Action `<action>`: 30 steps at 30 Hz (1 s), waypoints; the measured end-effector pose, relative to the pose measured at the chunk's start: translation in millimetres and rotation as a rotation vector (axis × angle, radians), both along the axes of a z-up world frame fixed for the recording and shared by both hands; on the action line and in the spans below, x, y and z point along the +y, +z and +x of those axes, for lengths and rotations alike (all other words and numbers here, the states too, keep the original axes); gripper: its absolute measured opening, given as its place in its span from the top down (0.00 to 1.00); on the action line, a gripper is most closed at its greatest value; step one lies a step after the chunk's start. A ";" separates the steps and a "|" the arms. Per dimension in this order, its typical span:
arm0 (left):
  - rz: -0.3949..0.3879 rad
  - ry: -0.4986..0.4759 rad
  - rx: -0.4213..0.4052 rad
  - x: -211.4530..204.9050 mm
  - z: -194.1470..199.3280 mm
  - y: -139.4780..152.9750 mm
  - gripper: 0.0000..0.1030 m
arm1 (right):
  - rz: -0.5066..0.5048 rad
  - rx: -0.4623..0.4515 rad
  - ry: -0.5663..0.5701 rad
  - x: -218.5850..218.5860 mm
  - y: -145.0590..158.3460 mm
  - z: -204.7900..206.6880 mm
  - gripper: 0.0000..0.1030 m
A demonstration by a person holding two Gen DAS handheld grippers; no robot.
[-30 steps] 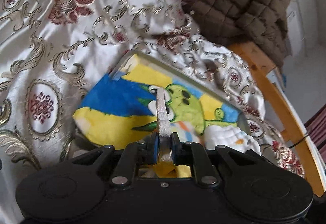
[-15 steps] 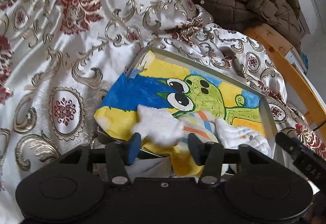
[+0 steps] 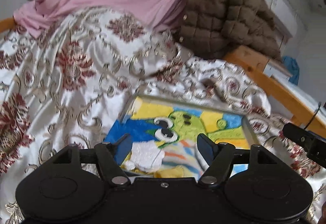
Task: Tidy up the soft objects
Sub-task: 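Raise both tools away from the tray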
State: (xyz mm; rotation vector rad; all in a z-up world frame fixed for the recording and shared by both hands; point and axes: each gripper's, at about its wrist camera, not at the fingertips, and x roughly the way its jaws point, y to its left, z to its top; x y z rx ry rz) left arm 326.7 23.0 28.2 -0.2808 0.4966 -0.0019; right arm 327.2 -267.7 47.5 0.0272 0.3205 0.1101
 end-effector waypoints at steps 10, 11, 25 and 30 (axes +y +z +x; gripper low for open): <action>0.023 0.035 -0.178 -5.0 -50.0 32.3 0.01 | 0.055 -0.093 -0.007 -13.0 31.1 -60.3 0.02; 0.024 0.036 -0.196 -5.1 -56.8 34.7 0.01 | 0.056 -0.102 -0.008 -13.8 33.7 -67.4 0.01; 0.155 0.004 -0.310 -15.2 -146.4 31.3 0.01 | 0.094 -0.185 -0.045 -33.7 51.1 -168.9 0.01; 0.149 0.019 -0.244 -12.9 -161.1 24.8 0.01 | 0.097 -0.165 -0.061 -38.2 42.5 -208.2 0.01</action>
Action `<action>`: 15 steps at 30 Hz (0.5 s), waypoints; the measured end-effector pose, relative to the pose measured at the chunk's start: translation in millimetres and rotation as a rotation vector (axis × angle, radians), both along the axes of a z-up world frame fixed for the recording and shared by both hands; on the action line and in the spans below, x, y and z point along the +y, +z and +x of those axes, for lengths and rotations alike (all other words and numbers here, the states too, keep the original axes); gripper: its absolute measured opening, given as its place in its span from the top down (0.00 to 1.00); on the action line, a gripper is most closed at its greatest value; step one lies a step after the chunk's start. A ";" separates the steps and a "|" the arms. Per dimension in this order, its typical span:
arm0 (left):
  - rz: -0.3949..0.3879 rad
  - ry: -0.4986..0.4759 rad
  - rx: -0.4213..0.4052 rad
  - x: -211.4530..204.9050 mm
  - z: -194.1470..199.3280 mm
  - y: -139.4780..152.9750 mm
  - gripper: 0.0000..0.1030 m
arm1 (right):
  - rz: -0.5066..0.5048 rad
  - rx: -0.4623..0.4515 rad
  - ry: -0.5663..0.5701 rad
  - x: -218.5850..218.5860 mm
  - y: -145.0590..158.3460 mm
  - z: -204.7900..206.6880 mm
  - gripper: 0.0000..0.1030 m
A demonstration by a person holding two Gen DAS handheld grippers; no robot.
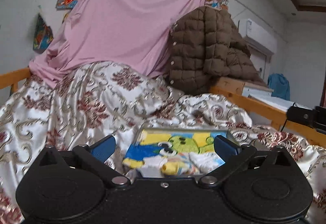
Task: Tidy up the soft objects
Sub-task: 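Raise both tools away from the tray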
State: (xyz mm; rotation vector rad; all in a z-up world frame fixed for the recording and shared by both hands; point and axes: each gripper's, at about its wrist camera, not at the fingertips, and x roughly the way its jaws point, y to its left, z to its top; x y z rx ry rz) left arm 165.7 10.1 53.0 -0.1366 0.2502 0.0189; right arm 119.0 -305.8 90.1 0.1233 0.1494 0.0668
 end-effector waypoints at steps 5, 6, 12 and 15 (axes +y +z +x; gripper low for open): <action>0.037 0.019 0.047 -0.2 -17.0 -10.0 0.01 | -0.002 0.034 -0.039 -5.1 -8.8 -21.8 0.00; 0.044 0.022 0.056 -0.7 -20.2 -11.5 0.01 | 0.000 0.039 -0.042 -6.0 -10.6 -24.8 0.00; 0.079 0.039 0.101 -3.3 -35.7 -18.3 0.01 | -0.005 0.069 -0.047 -4.5 -18.6 -40.2 0.00; 0.123 0.071 0.131 -5.6 -40.6 -22.7 0.01 | -0.018 0.093 -0.046 -1.6 -23.6 -47.5 0.00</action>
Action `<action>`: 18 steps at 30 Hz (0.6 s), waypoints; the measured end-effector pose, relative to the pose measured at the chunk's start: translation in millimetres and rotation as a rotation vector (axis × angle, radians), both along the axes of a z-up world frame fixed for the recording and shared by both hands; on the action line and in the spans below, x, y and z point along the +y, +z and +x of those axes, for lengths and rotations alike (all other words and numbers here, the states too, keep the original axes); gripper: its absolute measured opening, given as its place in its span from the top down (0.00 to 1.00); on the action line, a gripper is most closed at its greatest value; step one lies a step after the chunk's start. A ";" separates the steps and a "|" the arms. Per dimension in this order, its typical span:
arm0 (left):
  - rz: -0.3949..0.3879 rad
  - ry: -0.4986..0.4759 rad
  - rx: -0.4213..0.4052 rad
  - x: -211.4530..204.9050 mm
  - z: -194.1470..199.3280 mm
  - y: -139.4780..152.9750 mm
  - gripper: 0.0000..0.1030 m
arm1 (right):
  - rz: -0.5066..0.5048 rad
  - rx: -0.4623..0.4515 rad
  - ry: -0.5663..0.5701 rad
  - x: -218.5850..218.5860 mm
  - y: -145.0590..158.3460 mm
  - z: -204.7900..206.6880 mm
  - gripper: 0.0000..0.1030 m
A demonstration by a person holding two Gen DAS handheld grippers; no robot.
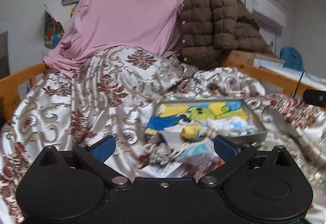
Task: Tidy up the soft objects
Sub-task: 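Raise both tools away from the tray, then move both tools toward the red tube rack and green candy bag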
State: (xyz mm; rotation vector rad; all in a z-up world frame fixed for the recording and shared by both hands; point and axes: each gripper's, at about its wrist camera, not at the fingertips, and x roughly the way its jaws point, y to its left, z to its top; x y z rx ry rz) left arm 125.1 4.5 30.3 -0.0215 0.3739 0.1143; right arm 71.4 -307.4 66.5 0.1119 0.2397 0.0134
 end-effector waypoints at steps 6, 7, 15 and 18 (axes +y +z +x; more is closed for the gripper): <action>0.058 0.058 0.100 1.6 -6.5 -6.4 0.01 | -0.065 0.088 0.026 11.4 -22.6 -12.9 0.01; 0.062 0.059 0.119 2.1 -6.9 -7.5 0.01 | -0.082 0.112 0.032 13.4 -27.5 -16.0 0.00; 0.027 0.024 0.217 10.3 -2.6 -15.3 0.01 | -0.260 0.294 0.099 42.5 -58.3 -16.1 0.01; 0.020 0.012 0.261 10.2 4.4 -21.0 0.01 | -0.302 0.315 0.133 53.4 -64.0 -17.3 0.01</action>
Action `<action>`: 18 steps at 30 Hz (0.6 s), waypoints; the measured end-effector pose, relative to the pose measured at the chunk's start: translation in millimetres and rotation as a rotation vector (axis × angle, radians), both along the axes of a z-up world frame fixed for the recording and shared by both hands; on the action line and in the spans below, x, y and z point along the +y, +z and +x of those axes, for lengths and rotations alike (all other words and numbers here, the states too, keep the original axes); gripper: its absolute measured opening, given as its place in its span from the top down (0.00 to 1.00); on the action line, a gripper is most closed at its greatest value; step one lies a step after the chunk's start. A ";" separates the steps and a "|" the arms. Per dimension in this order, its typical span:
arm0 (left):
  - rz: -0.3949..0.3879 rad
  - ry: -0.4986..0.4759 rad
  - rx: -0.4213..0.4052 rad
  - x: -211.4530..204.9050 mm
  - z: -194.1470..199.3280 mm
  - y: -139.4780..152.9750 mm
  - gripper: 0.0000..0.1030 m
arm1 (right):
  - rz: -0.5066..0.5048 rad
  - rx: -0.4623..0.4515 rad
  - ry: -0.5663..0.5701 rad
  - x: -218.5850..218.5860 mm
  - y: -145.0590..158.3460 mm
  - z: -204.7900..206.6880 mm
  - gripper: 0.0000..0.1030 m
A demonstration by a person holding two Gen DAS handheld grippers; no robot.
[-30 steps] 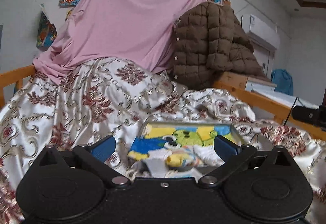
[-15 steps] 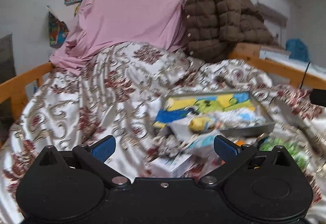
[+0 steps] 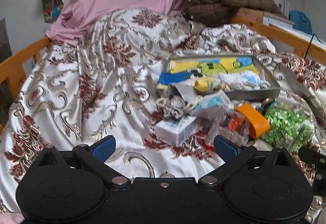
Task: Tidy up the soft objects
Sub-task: 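Move both tools toward the red tube rack and green candy bag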
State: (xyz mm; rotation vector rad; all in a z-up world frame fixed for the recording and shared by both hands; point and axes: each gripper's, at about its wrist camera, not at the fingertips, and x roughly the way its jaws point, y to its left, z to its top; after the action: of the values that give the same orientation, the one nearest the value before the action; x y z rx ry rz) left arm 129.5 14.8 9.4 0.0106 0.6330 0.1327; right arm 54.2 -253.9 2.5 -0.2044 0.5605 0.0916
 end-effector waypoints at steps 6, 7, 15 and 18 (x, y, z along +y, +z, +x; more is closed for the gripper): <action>-0.002 -0.085 0.119 -9.2 17.2 -14.3 0.01 | -0.038 0.090 0.104 12.2 -9.0 8.5 0.01; -0.002 -0.107 0.142 -11.2 20.7 -17.0 0.01 | -0.053 0.099 0.122 14.0 -9.0 8.6 0.01; -0.027 -0.215 0.183 -15.4 42.3 -24.6 0.01 | -0.339 0.005 0.295 29.8 -24.1 21.6 0.01; -0.025 -0.262 0.158 -13.8 54.9 -24.2 0.01 | -0.470 -0.034 0.369 37.9 -35.2 28.6 0.01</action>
State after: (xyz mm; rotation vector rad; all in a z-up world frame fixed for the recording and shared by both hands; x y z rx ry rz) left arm 184.4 0.9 -14.8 0.0804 0.7847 -0.1301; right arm 82.8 -216.0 -32.7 -0.7654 0.4990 0.3145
